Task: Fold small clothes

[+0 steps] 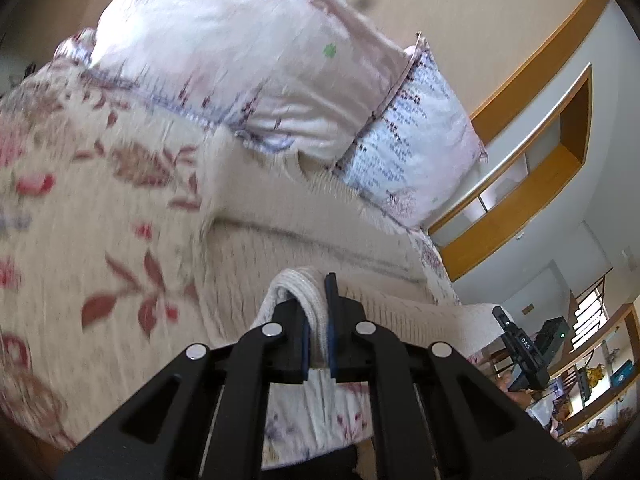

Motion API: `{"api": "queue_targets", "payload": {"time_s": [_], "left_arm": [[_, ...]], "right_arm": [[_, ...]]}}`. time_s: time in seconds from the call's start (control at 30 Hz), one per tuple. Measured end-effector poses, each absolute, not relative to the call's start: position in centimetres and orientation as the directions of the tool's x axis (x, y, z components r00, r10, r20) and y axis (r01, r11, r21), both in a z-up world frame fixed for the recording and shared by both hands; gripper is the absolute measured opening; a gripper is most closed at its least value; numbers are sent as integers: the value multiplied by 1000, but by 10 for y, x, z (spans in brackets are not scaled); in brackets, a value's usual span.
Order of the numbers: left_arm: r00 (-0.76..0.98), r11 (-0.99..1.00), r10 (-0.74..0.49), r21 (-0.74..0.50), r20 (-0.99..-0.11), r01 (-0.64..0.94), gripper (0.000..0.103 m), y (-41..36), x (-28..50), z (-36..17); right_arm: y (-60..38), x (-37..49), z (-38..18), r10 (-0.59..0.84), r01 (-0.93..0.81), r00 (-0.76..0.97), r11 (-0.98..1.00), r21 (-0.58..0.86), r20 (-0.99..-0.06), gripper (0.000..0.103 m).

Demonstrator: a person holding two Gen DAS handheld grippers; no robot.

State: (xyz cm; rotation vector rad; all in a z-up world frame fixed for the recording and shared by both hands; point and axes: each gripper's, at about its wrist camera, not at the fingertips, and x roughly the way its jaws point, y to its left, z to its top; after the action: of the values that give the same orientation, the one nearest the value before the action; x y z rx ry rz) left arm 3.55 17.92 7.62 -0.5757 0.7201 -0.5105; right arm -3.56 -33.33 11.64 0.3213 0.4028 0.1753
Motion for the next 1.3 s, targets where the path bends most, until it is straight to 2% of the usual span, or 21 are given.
{"api": "queue_targets", "payload": {"time_s": [0.23,0.47,0.63,0.8,1.03,1.1,1.13,1.23,1.3], "left_arm": [[709,781,-552,-570,-438,256,6,171,82,122],[755,812,-497,-537,-428,230,6,161,151,145],[735,804,-483,-573,-476,157,6,159,206,111],[660,783,-483,-622,-576,30,6,158,252,55],[595,737,-511,-673,-620,-68,7,161,281,16],[582,729,-519,-679,-626,-80,7,159,287,13],[577,724,-522,-684,-628,-90,9,158,291,12],[577,698,-545,-711,-608,-90,27,157,296,14],[599,685,-550,-725,-582,-75,46,159,294,22]], "right_arm": [[-321,7,149,173,-96,940,961,260,-293,7],[-310,63,157,86,-16,953,972,236,-290,7],[-314,118,128,55,50,921,965,259,-385,7],[-323,174,75,57,143,828,941,308,-558,7],[-333,211,50,65,225,767,905,362,-638,8],[-339,225,44,76,263,738,882,391,-670,11],[-342,232,41,90,275,724,872,406,-684,13],[-347,243,39,118,303,706,840,449,-698,18],[-349,240,44,146,292,716,826,483,-683,26]]}}
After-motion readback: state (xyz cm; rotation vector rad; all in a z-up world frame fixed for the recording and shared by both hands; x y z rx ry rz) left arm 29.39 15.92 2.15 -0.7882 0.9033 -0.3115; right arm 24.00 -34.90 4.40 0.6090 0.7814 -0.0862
